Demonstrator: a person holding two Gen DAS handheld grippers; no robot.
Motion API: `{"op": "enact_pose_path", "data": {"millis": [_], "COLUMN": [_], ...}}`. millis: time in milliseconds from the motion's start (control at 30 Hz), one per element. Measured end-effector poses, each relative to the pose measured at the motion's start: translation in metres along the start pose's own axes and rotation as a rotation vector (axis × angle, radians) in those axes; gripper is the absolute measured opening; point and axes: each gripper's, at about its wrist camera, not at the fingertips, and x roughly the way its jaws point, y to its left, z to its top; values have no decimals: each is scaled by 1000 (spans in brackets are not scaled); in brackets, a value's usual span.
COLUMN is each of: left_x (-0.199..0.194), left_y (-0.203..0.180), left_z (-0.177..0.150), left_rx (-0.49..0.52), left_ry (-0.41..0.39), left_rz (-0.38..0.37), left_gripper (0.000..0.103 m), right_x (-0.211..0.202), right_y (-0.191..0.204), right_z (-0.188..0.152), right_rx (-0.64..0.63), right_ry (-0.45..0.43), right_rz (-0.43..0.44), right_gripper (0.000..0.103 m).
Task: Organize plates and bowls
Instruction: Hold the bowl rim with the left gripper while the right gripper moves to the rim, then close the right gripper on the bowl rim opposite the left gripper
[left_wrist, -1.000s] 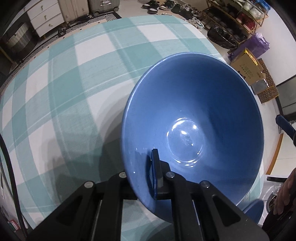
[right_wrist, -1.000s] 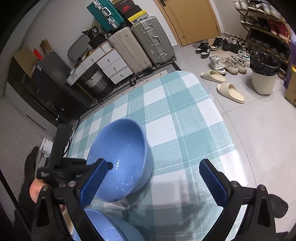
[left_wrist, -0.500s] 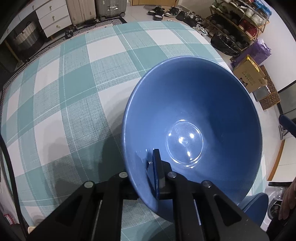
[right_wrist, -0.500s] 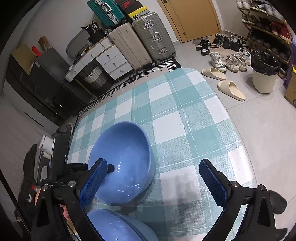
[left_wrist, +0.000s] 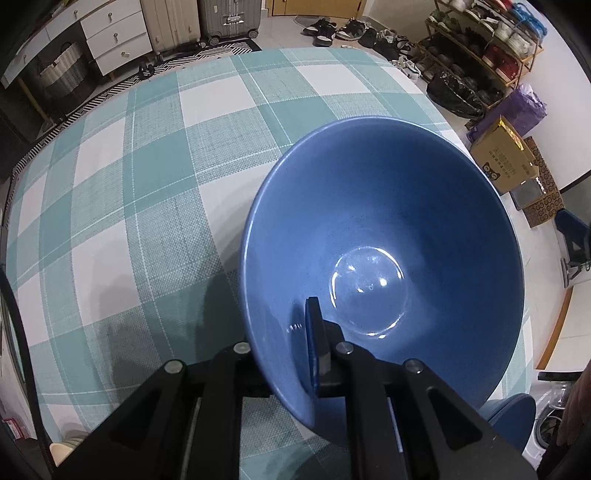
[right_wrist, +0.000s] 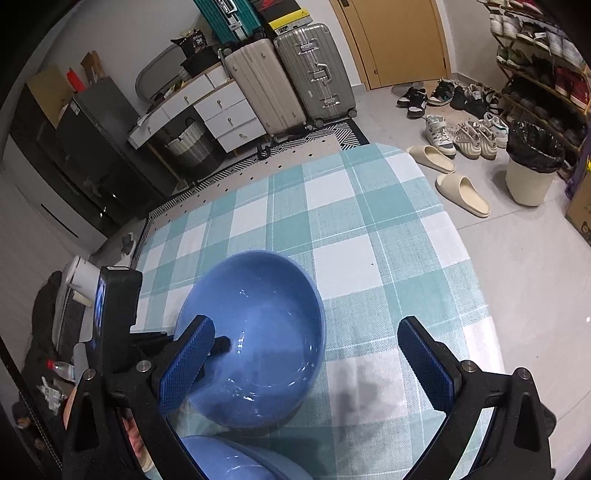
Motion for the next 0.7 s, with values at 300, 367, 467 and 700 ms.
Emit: {"op": "enact_pose_path", "data": {"millis": [300, 367, 467, 700], "left_x": [-8, -9, -10, -7], "left_y": [-3, -3, -4, -6], "left_z": [-3, -3, -4, -6], "left_rx": [8, 8, 7, 1], "left_ry": [-33, -37, -35, -28], "left_rz": [-4, -10, -14, -35], "left_gripper": [42, 42, 42, 42], "right_x": [30, 38, 47, 66], "right_y": [0, -2, -5, -8], "right_z": [5, 5, 5, 2], "right_rx": [-28, -29, -22, -38], "right_ry": [71, 94, 120, 182], "right_rz": [-39, -39, -40, -47], "right_gripper": [101, 101, 101, 101]}}
